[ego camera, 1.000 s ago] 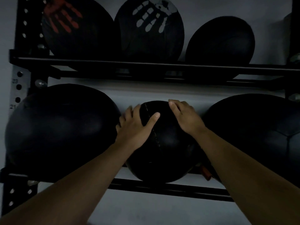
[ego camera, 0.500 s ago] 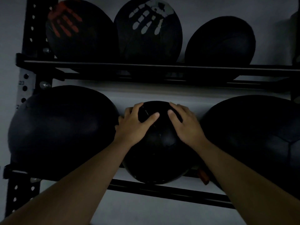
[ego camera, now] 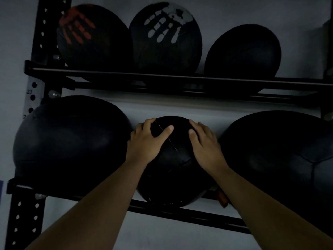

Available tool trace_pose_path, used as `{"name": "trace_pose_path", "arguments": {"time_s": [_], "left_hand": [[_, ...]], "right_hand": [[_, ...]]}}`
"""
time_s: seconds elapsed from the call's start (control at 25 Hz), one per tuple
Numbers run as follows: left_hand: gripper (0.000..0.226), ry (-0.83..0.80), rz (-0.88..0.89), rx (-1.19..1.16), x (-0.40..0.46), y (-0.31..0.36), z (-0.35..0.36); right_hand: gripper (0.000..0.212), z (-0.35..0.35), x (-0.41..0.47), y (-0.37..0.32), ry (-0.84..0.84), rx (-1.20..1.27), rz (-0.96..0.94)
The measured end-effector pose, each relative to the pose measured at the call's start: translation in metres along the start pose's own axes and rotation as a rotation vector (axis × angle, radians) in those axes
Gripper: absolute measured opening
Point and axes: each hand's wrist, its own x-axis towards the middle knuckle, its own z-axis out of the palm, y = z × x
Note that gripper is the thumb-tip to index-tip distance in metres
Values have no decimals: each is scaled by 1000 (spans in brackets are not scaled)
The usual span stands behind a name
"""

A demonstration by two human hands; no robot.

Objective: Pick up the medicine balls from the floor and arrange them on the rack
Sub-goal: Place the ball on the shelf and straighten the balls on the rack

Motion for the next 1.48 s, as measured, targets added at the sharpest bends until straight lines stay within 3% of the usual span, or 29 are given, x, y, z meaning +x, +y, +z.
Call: {"name": "trace_pose_path", "arguments": {"time_s": [0.12,0.36,0.56,0.72,0.88,1.08,1.24,1.36,1.48], "left_hand": [[85,22,-4,6,-1,-1,1],[91,-79,-16,26,-4,3,-9],[84,-228,90,376,2,4,-42],[63,-136,253,541,22,-28,-104],[57,17,240,601,51,-85,-185],[77,-35,155,470,72,-173,-275],[103,-172,179,158,73,-212,-290],[99,-103,218,27,73,-222,-270],[83,-12,210,51,81,-220,-259]], "right_hand": [[71,9,-17,-9,66,-38,48],[68,6,-16,-12,15,-51,60],[58,4,-5,-41,89,-191,117],[48,35,3,-107,60,-210,-36],[50,87,13,-183,40,-100,-78],[66,170,14,-256,-13,-28,70],[81,211,0,-269,125,-55,161],[80,220,4,-266,196,-64,178],[79,224,16,-266,231,-62,176]]}}
